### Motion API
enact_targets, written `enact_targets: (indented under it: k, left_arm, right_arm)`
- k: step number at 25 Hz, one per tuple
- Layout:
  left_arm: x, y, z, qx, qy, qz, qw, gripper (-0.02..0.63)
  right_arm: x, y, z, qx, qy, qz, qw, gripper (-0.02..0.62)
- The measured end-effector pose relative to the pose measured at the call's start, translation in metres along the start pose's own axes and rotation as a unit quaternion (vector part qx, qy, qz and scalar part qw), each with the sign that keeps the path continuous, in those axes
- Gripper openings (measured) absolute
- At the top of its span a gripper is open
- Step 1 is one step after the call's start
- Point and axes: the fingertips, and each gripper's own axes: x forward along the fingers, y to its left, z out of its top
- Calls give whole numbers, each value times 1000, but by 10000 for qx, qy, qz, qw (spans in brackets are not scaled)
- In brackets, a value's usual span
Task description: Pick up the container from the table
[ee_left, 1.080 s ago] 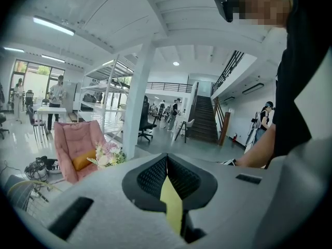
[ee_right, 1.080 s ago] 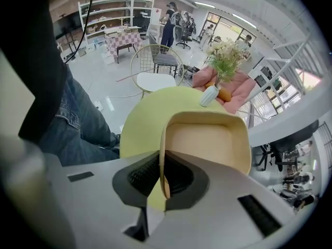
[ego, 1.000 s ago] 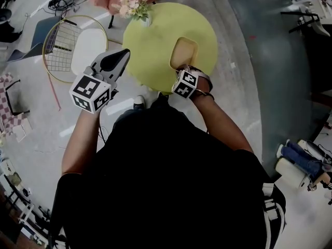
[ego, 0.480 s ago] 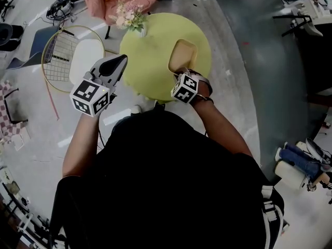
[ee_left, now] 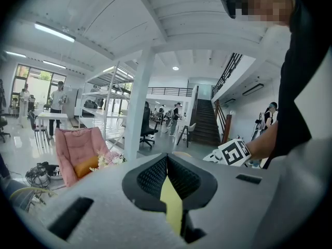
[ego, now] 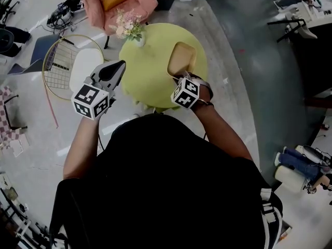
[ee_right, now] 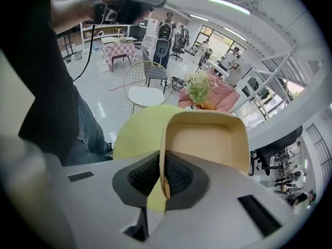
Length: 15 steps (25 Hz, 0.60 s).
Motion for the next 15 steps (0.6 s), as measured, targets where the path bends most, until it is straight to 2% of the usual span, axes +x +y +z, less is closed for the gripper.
enact_targets:
  k: [4, 15]
  left_arm:
    - [-1, -1, -3, -18, 10, -33, 10000, 17]
    - [1, -6, -3, 18, 2, -100, 9999, 17]
  right_arm:
    - [-21, -11, 12, -13, -108, -128, 9999, 18]
    - [-44, -10, 21, -8, -198, -94, 9998, 18]
